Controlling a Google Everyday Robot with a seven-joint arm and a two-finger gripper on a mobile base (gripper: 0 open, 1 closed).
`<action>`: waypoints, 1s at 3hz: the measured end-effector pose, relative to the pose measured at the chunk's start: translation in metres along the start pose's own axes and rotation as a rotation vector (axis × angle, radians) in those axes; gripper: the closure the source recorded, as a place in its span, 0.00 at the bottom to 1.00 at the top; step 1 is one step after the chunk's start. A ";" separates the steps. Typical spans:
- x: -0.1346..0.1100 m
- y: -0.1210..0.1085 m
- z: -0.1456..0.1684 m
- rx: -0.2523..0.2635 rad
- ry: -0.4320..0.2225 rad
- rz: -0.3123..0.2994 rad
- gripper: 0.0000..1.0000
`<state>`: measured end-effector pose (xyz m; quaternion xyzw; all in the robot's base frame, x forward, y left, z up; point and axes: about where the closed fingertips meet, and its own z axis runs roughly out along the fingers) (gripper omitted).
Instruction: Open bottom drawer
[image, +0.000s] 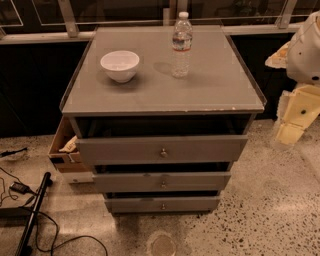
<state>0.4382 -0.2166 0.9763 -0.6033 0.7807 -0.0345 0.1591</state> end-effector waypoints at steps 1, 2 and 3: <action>0.000 0.000 0.000 0.000 0.000 0.000 0.00; 0.007 0.010 0.015 0.008 0.000 0.013 0.00; 0.015 0.038 0.055 -0.005 -0.060 0.019 0.00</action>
Offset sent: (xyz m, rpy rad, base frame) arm -0.0176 -0.0077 -0.0573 0.0064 0.0030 -0.0388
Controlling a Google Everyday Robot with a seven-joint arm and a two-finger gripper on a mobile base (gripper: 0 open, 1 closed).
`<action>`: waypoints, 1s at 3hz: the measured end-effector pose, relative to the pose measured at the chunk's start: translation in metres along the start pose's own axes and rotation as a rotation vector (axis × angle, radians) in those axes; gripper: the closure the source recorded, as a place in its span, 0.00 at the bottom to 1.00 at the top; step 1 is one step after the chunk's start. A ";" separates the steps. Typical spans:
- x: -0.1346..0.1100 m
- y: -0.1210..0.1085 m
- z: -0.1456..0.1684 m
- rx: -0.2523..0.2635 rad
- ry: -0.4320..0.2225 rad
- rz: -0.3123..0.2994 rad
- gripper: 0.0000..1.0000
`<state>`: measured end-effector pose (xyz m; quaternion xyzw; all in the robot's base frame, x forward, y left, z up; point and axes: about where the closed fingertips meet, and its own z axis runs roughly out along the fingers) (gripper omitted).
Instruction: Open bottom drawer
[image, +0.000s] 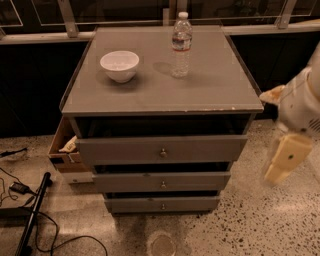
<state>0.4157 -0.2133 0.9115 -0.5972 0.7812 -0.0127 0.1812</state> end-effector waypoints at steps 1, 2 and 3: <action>0.017 0.028 0.064 -0.043 -0.102 0.019 0.00; 0.039 0.053 0.158 -0.123 -0.220 0.054 0.00; 0.038 0.051 0.154 -0.119 -0.214 0.051 0.00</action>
Offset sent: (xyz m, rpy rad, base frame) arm -0.0106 0.0121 -0.2635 0.3844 0.1192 0.0423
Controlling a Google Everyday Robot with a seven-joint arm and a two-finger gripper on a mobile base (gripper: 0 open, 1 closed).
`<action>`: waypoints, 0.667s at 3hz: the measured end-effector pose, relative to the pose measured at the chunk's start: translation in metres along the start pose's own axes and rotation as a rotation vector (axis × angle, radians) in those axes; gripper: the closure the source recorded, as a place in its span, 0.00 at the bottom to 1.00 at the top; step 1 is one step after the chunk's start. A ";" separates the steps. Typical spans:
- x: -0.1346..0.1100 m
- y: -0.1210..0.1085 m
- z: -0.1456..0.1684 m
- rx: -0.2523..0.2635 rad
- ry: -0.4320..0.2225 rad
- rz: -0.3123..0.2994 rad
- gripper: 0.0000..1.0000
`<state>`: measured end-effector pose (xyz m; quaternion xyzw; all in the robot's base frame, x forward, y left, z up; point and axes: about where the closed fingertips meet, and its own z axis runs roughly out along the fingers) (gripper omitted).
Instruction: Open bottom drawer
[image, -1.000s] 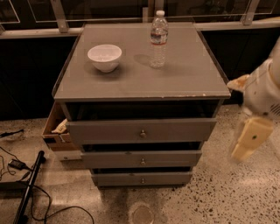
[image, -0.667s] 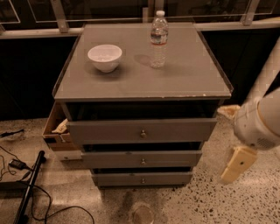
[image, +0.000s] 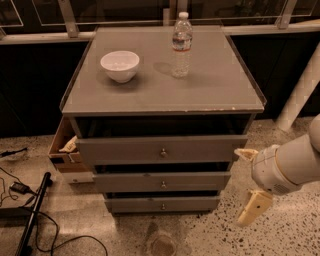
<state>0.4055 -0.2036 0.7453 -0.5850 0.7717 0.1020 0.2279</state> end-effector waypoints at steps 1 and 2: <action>0.014 0.004 0.016 -0.004 0.024 -0.005 0.00; 0.052 0.021 0.080 -0.011 0.004 -0.021 0.00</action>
Offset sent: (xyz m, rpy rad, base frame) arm -0.0136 -0.0088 -0.1599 0.0027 -0.0256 0.0220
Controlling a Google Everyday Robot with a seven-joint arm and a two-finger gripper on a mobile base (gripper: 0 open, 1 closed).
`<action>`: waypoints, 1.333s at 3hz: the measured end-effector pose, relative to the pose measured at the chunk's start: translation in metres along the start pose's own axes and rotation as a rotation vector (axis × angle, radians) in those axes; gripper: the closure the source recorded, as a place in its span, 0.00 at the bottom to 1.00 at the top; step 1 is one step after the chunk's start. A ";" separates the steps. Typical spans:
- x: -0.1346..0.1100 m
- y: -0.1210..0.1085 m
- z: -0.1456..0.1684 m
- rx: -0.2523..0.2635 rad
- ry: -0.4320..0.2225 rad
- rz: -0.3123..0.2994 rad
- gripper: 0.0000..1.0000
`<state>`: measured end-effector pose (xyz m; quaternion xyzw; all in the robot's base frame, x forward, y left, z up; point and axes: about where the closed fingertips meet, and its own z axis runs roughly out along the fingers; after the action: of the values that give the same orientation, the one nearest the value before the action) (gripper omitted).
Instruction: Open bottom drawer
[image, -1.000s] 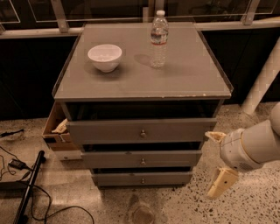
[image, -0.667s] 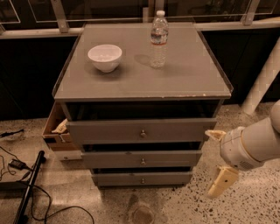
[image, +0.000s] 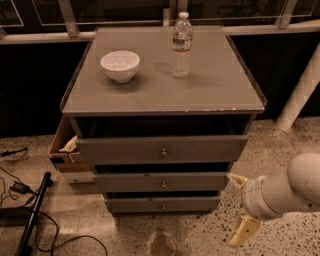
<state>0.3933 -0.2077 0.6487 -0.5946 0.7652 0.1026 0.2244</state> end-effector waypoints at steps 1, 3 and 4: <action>0.030 0.004 0.061 -0.012 -0.043 -0.010 0.00; 0.072 0.025 0.161 -0.115 -0.114 0.006 0.00; 0.078 0.019 0.164 -0.090 -0.096 -0.020 0.00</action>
Offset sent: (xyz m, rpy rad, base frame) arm 0.0116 0.0090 -0.2724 0.2121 0.1150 0.0947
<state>0.3963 -0.2007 0.4660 -0.6061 0.7422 0.1632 0.2349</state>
